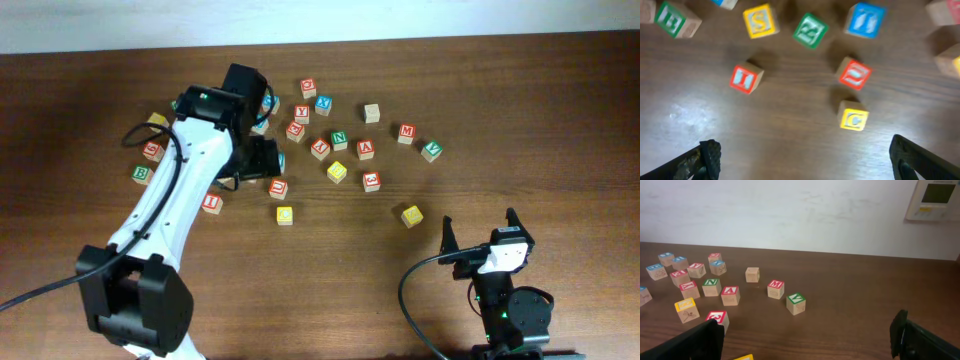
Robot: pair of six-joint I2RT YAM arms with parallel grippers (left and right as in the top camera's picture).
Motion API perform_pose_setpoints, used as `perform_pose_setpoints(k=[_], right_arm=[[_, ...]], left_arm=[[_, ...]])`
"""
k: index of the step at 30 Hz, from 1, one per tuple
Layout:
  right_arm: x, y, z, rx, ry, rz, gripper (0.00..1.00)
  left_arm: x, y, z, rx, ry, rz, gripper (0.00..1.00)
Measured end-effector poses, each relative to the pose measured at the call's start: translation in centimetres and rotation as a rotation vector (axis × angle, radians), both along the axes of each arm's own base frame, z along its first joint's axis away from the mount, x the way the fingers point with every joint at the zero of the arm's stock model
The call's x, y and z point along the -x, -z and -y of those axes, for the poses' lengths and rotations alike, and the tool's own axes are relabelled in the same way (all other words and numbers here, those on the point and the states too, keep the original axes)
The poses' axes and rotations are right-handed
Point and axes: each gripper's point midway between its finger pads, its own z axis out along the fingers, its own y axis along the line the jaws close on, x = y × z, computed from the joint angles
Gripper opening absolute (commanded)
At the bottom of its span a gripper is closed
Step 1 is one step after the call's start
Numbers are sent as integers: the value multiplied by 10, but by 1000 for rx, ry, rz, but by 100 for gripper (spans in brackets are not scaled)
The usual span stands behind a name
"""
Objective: Spell out ICRA
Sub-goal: 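Lower the left gripper and close on the red I block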
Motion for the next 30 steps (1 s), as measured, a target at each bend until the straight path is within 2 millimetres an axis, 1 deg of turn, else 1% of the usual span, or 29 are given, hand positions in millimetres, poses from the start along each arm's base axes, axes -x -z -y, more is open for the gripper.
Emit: perform_pose_setpoints(k=[1,3,6,8,13,15,17,18,19,21,22,24,25,26,28,30], right_arm=[[0,0,0,0,0,0,98],[0,0,0,0,0,0,98],[0,0,0,1,0,0,98],[0,0,0,0,0,0,98],[0,0,0,0,0,0,98],[0,0,0,0,0,0,98],[0,0,0,0,0,0,98],[0,0,0,1,0,0,98],[0,0,0,0,0,0,98],[0,0,0,0,0,0,98],[0,0,0,0,0,0,99],[0,0,0,0,0,0,98],[0,0,0,0,0,0,98],[0,0,0,0,0,0,98],[0,0,0,0,0,0,98],[0,0,0,0,0,0,98]], left_arm=[[2,6,-5,-6,-10,-16,99],[11,20,-25,-21,-57,-65,100],[13,35,-45,-25,-103,-87,99],[10,42,-50,-23,-109,-76,99],[7,60,-54,-34,-72,-63,99],[5,65,-62,-35,-85,-54,99],[-6,67,-74,-23,-84,-18,99],[-8,69,-80,-15,-74,-14,100],[-5,73,-86,-8,-65,-28,100],[0,81,-90,-5,-33,-45,100],[4,88,-88,1,-9,-57,100],[5,94,-87,7,4,-54,100],[10,101,-87,8,11,-66,99],[13,105,-86,10,16,-75,99],[6,105,-87,4,19,-45,100],[3,105,-88,0,17,-34,100]])
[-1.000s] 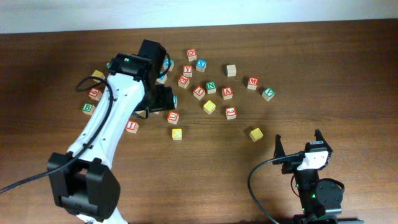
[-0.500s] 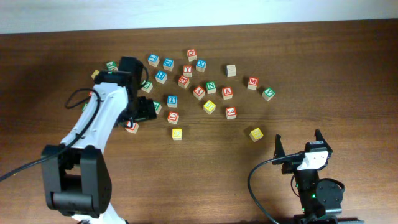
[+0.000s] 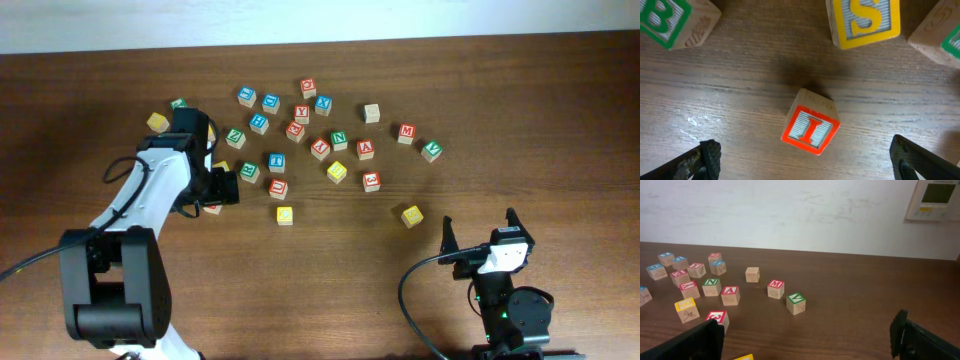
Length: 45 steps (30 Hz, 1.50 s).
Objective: Spell out ICRA
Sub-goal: 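Lower the left gripper and close on the red I block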
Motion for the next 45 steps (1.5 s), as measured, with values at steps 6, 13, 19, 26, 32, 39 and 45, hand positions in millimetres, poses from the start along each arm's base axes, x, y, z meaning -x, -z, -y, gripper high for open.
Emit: perform_pose_setpoints(k=[6,13,19,26,32,39,45], right_arm=[[0,0,0,0,0,0,98],[0,0,0,0,0,0,98],[0,0,0,0,0,0,99],[0,0,0,0,0,0,98],[0,0,0,0,0,0,98],[0,0,0,0,0,0,98],[0,0,0,0,0,0,98]], left_arm=[[-4,0,-16,0,-39,18,100],[-9,10,-19,26,3,16,96],[-17,20,-4,105,96,30,75],[-16,27,-2,112,120,36,68],[-20,34,0,125,128,44,57],[-17,39,1,130,133,24,50],[-7,40,3,141,134,-20,39]])
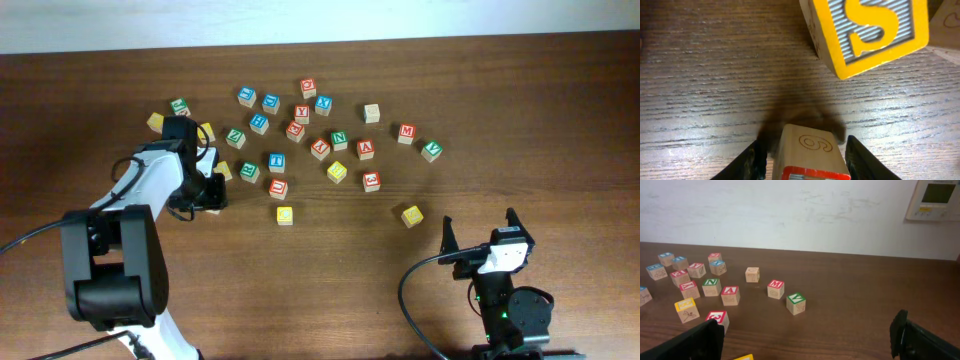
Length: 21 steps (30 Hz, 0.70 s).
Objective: Spell out ICRA
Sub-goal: 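Lower the left gripper and close on the red I block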
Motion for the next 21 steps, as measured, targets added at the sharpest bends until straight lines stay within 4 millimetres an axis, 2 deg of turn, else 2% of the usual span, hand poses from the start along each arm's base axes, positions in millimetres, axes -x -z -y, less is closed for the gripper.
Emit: perform_pose_setpoints(k=[9,19,21], right_arm=[[0,0,0,0,0,0,98],[0,0,0,0,0,0,98],[0,0,0,0,0,0,98]], left_arm=[[9,-2,2,11,0,-61,35],[2,-7,5,30,1,-51,37],[1,-7,4,26,1,-49,33]])
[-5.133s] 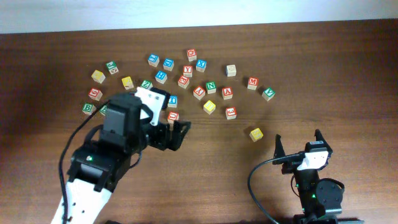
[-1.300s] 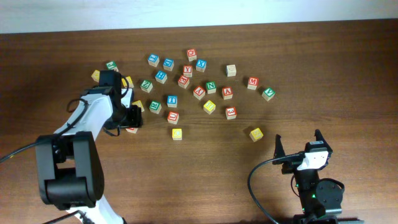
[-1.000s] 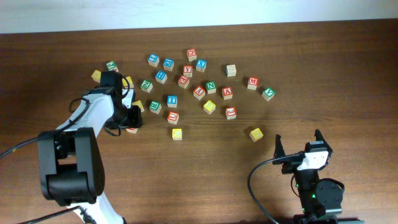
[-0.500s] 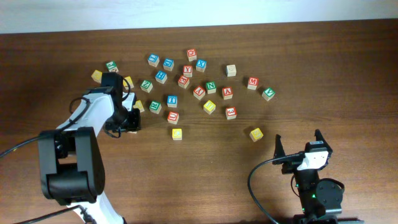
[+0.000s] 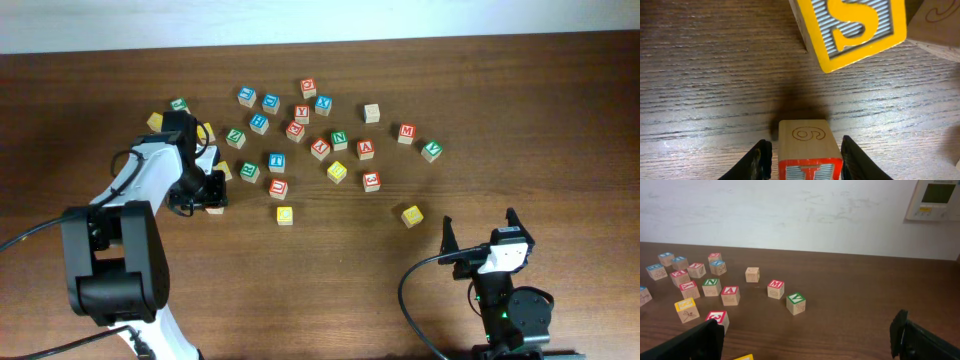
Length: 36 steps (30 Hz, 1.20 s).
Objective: Spell out ICRA
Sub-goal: 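Lower the left gripper and close on the red I block, then carry the red I block toward the front and set it down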
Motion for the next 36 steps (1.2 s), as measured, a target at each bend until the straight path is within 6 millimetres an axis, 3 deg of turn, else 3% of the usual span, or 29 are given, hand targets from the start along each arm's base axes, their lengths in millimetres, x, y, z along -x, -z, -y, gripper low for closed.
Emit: perform_pose_setpoints(k=[17,19,20,24,26,27,30,36], right_arm=[[0,0,0,0,0,0,98],[0,0,0,0,0,0,98],[0,0,0,0,0,0,98],[0,0,0,0,0,0,99],[0,0,0,0,0,0,99],[0,0,0,0,0,0,98],[0,0,0,0,0,0,98],[0,0,0,0,0,0,98]], left_arm=[[6,0,4,22,0,-26,29],[6,0,4,24,0,-25,35],[5,0,4,24,0,-21,47],[-1,0,4,23,1,6,51],[-2,0,4,23,1,8,47],[-2,0,4,23,1,8,39],[-4,-1,4,22,4,15,28],[-3,-1,4,25,0,11,28]])
